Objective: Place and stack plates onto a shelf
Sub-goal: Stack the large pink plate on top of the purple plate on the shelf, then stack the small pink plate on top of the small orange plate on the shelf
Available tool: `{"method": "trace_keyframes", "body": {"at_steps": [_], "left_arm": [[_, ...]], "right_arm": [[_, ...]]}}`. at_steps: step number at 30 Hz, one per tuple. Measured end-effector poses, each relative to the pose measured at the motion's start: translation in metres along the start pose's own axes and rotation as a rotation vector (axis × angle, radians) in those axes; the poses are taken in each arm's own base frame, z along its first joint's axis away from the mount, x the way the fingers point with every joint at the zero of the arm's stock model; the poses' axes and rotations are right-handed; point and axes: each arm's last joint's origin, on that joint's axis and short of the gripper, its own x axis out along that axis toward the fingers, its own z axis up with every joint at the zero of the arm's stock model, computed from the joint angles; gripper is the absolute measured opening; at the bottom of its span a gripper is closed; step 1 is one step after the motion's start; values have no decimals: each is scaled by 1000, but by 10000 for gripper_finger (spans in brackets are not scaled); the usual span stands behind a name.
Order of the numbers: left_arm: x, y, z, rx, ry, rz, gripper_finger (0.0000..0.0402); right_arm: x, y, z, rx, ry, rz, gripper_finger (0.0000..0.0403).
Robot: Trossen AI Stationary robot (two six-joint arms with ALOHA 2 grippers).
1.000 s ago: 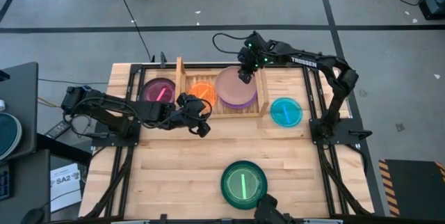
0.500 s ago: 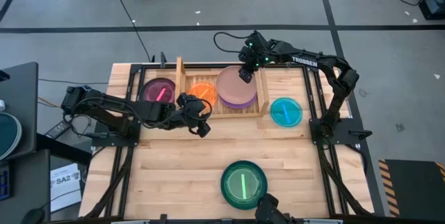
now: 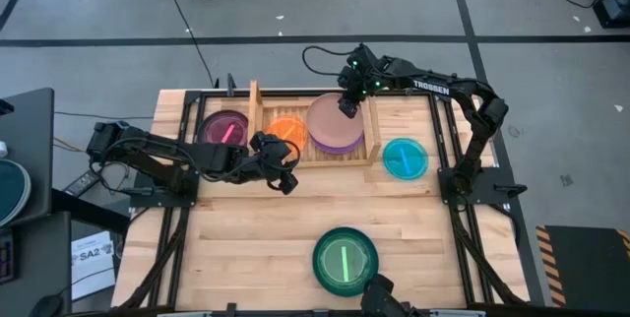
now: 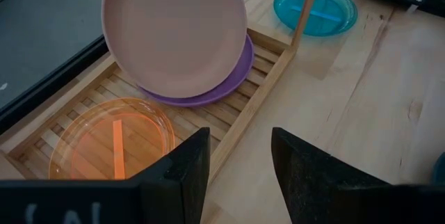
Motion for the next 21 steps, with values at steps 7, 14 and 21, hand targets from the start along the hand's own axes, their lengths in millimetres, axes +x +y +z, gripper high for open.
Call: {"method": "trace_keyframes", "body": {"at_steps": [7,14,21], "left_arm": [[0,0,0,0,0,0,160],[0,0,0,0,0,0,160],[0,0,0,0,0,0,160]], "right_arm": [[1,-1,-1,-1,12,-45,105],[1,-2,-1,-2,13,-50,162],[1,-2,-1,-3,12,-53,212]]}}
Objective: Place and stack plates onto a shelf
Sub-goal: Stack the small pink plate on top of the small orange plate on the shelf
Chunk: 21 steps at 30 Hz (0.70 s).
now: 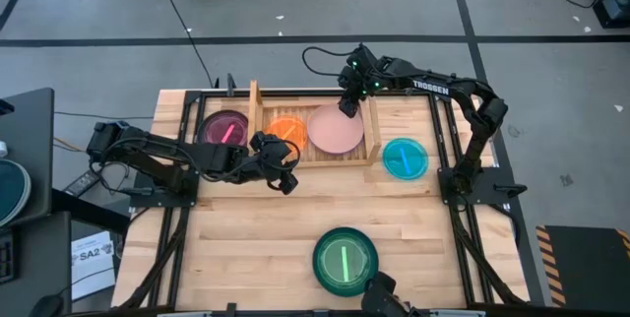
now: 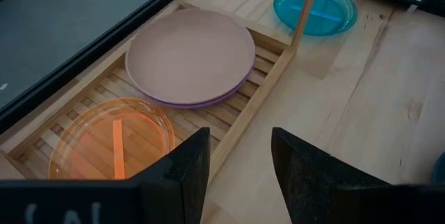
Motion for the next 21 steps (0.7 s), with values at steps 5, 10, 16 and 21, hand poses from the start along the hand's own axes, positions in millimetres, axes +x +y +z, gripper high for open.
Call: {"method": "trace_keyframes", "body": {"at_steps": [5,10,16,21], "left_arm": [[0,0,0,0,0,0,160],[0,0,0,0,0,0,160],[0,0,0,1,0,0,160],[0,0,0,4,0,0,160]], "right_arm": [[0,-1,0,1,3,-19,239],[0,-1,0,0,3,-19,249],[0,-1,0,0,2,-19,249],[0,-1,0,0,2,-19,248]]}}
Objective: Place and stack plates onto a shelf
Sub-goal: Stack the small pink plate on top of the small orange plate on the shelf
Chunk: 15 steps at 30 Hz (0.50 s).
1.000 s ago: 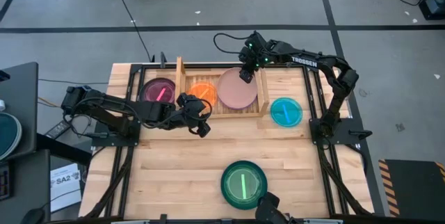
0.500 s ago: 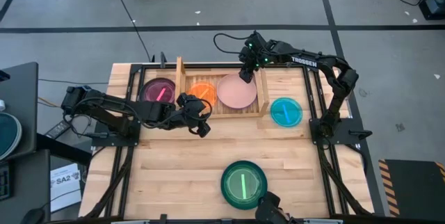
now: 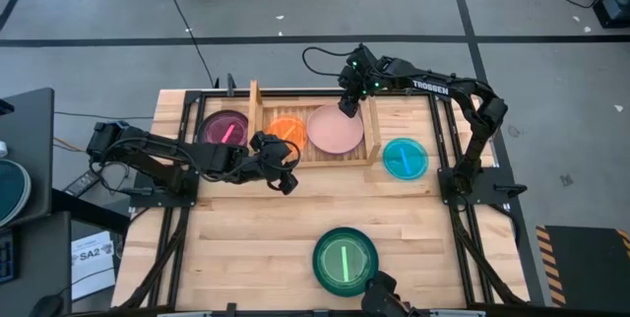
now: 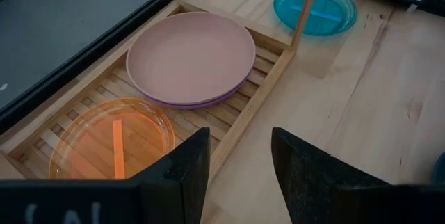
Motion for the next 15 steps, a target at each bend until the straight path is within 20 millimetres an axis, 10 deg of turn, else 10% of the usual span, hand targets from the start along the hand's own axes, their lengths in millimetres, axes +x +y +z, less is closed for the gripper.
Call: {"method": "trace_keyframes", "body": {"at_steps": [15], "left_arm": [[-25,7,29,163,95,41,160]], "right_arm": [[0,0,0,5,-2,0,248]]}}
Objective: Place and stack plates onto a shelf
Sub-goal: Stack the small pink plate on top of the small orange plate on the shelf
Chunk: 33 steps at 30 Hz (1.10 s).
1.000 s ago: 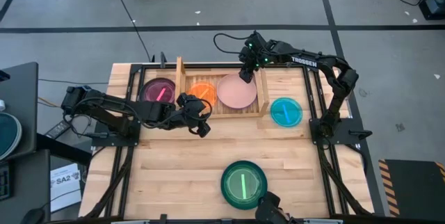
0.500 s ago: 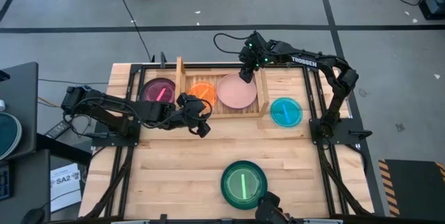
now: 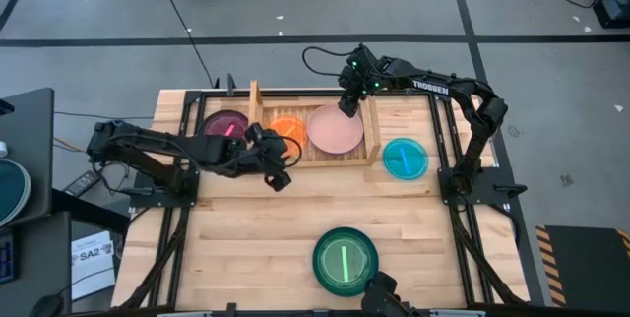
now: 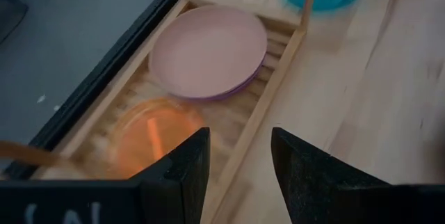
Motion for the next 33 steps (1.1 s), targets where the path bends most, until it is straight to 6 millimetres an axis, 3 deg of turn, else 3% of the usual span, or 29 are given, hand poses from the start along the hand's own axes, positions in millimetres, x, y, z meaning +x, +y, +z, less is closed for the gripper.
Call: {"method": "trace_keyframes", "body": {"at_steps": [8,15,20,24,33], "left_arm": [[-27,40,25,57,167,106,160],[-36,89,36,61,330,201,160],[-25,128,33,57,481,160,160],[-13,162,26,22,562,146,160],[14,239,-10,-179,651,136,160]], "right_arm": [[0,0,0,19,-2,0,248],[0,0,0,21,-2,0,248],[-4,3,1,18,-7,3,248],[-22,11,5,-3,-52,7,248],[-63,52,10,-94,-134,59,248]]}}
